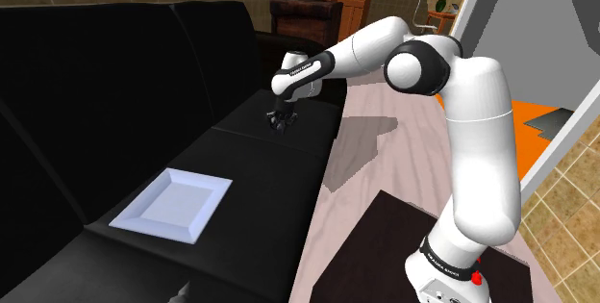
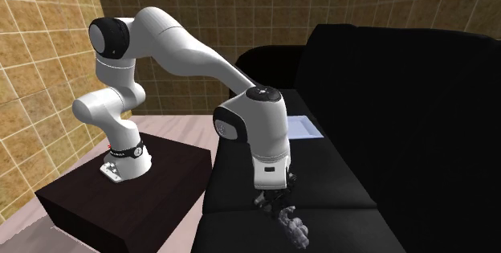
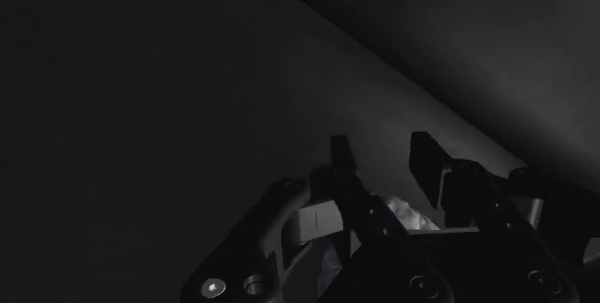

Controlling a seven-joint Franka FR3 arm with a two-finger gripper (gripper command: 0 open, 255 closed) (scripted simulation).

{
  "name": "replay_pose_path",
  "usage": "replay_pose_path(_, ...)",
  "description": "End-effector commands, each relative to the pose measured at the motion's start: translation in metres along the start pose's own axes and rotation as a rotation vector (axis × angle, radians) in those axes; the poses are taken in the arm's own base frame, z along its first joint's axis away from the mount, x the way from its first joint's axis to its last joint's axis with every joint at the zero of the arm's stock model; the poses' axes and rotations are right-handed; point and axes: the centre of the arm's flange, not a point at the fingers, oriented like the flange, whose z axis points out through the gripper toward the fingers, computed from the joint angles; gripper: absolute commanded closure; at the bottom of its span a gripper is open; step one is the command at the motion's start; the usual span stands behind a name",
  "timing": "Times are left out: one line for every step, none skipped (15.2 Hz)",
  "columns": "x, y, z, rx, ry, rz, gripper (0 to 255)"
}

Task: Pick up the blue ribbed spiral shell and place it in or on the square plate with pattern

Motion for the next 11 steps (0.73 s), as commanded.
replay_pose_path(0.016,0.003,-0.007,0.008,-0.030,-0.019,0)
replay_pose_path(0.032,0.006,-0.013,0.016,-0.060,-0.039,0)
replay_pose_path(0.048,0.009,-0.019,0.025,-0.089,-0.058,0)
replay_pose_path(0.064,0.011,-0.025,0.033,-0.119,-0.078,0)
replay_pose_path(0.081,0.013,-0.030,0.042,-0.149,-0.097,0)
replay_pose_path(0.091,0.014,-0.033,0.047,-0.167,-0.109,0)
replay_pose_path(0.090,0.014,-0.027,0.047,-0.167,-0.109,0)
replay_pose_path(0.089,0.014,-0.022,0.047,-0.167,-0.109,0)
replay_pose_path(0.088,0.013,-0.017,0.047,-0.167,-0.109,0)
replay_pose_path(0.087,0.013,-0.012,0.047,-0.167,-0.109,0)
replay_pose_path(0.086,0.013,-0.007,0.047,-0.167,-0.109,0)
